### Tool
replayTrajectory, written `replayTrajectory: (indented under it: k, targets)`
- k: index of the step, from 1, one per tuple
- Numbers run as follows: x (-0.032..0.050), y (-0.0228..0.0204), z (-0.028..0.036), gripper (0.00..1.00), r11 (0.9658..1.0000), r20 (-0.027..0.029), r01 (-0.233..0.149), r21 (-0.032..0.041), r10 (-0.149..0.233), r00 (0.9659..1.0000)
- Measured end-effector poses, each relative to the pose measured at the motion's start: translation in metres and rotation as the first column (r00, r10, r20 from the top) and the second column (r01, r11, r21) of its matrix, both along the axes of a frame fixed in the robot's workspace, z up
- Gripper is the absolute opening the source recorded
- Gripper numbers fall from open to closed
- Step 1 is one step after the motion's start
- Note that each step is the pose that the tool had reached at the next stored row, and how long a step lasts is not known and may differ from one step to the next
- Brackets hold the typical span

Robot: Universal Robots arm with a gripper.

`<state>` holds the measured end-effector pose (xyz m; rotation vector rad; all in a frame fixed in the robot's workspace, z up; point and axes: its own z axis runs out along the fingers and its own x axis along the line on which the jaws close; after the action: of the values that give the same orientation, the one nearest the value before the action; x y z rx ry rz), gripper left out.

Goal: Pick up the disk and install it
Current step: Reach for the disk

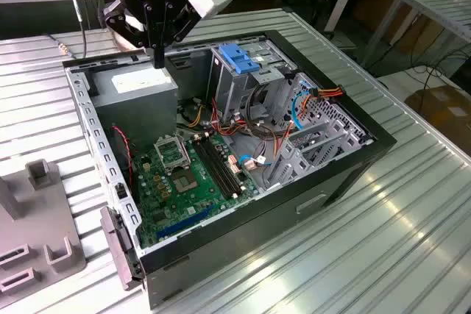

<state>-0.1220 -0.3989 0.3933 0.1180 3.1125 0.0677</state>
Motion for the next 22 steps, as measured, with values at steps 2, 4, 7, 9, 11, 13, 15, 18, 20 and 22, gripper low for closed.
replayTrajectory:
  k: [2,4,7,9,11,13,15,18,20,22]
  targets:
    - [-0.0013,0.0,0.0,0.1,1.0,0.0,0.0,-0.0001,0.0,1.0]
    - [-0.0021,0.0,0.0,0.1,1.0,0.0,0.0,0.0,0.0,1.0]
    - [-0.004,0.0,0.0,0.1,1.0,0.0,0.0,0.0,0.0,1.0]
    - [-0.0055,0.0,0.0,0.1,1.0,0.0,0.0,-0.0001,0.0,1.0]
    - [-0.006,0.0,0.0,0.1,1.0,0.0,0.0,-0.0001,0.0,1.0]
    - [-0.0066,0.0,0.0,0.1,1.0,0.0,0.0,-0.0001,0.0,1.0]
    - [-0.0075,0.0,0.0,0.1,1.0,0.0,0.0,0.0,0.0,1.0]
    - [-0.0091,0.0,0.0,0.1,1.0,0.0,0.0,0.0,0.0,1.0]
    - [-0.011,0.0,0.0,0.1,1.0,0.0,0.0,0.0,0.0,1.0]
    - [-0.0126,0.0,-0.0001,0.1,1.0,0.0,0.0,0.0,0.0,1.0]
